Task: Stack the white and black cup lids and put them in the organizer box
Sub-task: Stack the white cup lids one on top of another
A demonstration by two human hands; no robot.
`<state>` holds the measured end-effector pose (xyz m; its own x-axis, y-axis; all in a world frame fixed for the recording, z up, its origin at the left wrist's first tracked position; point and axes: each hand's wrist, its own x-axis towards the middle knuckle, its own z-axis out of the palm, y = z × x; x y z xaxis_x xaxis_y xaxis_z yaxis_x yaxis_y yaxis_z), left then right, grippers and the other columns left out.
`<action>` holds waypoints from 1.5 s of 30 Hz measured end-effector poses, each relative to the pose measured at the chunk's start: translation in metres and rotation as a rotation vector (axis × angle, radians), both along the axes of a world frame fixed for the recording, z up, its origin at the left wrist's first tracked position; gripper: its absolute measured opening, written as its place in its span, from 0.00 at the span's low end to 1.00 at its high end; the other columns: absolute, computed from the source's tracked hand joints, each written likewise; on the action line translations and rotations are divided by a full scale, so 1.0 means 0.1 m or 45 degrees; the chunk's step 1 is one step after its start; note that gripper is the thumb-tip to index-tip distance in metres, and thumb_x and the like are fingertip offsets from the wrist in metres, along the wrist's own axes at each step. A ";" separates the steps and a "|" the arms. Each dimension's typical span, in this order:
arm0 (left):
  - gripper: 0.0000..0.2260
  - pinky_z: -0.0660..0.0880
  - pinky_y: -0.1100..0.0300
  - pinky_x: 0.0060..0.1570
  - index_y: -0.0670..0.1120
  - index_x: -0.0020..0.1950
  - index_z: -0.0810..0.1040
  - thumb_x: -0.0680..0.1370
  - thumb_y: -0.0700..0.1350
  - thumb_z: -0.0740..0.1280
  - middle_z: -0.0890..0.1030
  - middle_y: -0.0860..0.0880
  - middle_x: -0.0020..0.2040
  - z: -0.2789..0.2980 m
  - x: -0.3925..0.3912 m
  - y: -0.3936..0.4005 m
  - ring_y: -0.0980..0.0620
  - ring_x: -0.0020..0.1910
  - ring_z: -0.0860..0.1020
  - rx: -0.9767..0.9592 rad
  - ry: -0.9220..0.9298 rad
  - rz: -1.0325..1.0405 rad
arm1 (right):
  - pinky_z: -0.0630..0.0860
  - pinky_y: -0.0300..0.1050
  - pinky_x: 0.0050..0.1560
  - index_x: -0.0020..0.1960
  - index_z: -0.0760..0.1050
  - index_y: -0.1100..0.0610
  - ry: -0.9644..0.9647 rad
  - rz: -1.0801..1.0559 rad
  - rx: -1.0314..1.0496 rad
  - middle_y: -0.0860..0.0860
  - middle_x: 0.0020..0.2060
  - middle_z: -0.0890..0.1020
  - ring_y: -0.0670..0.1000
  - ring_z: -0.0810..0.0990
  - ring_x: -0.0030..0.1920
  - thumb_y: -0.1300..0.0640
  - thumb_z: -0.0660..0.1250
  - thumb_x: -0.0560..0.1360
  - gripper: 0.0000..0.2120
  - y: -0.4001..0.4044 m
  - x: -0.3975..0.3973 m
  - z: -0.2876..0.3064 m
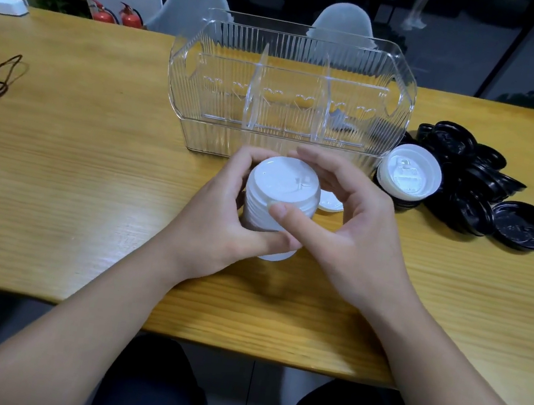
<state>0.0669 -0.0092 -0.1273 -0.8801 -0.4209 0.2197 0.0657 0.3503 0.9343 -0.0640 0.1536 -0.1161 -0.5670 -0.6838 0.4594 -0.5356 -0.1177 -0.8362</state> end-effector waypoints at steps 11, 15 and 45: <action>0.34 0.80 0.49 0.72 0.54 0.80 0.75 0.77 0.47 0.85 0.83 0.55 0.73 0.02 0.01 -0.01 0.48 0.73 0.82 -0.053 0.117 -0.038 | 0.79 0.55 0.71 0.73 0.82 0.52 0.003 -0.120 -0.004 0.43 0.66 0.87 0.50 0.84 0.69 0.50 0.66 0.89 0.16 -0.02 -0.13 -0.08; 0.33 0.79 0.52 0.70 0.52 0.78 0.77 0.75 0.51 0.81 0.83 0.54 0.71 0.01 0.02 -0.11 0.49 0.71 0.82 -0.023 0.163 -0.009 | 0.77 0.52 0.71 0.68 0.85 0.49 0.195 -0.272 0.204 0.41 0.64 0.87 0.45 0.81 0.69 0.58 0.72 0.85 0.13 -0.04 -0.33 -0.16; 0.27 0.78 0.63 0.60 0.51 0.75 0.80 0.78 0.60 0.75 0.86 0.56 0.63 -0.01 -0.03 -0.05 0.54 0.62 0.84 -0.012 0.176 0.024 | 0.81 0.46 0.52 0.54 0.85 0.57 -0.240 -0.337 -0.073 0.52 0.47 0.89 0.45 0.84 0.47 0.57 0.72 0.86 0.06 -0.12 -0.54 -0.04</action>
